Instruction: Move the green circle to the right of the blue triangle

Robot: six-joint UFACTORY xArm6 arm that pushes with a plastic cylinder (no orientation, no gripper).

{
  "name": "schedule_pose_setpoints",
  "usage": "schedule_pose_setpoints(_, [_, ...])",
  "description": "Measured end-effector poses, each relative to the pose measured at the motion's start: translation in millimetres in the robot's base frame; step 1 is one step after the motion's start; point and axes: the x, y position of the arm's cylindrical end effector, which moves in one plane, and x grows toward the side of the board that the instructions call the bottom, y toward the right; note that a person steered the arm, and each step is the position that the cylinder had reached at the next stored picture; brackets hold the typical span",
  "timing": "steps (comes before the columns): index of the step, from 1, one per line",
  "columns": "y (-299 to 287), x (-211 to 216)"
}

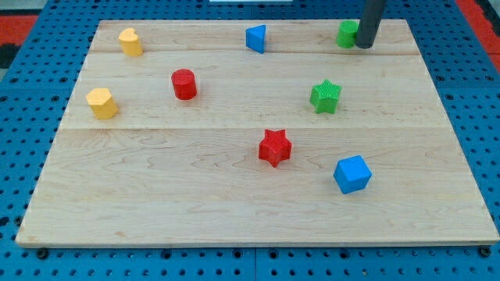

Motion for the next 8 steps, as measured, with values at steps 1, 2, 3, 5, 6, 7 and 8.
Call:
schedule_pose_setpoints(1, [0, -13])
schedule_pose_setpoints(2, [0, -40])
schedule_pose_setpoints(3, [0, -61])
schedule_pose_setpoints(5, [0, 32])
schedule_pose_setpoints(6, [-16, 54])
schedule_pose_setpoints(7, [-94, 49])
schedule_pose_setpoints(8, [-208, 46])
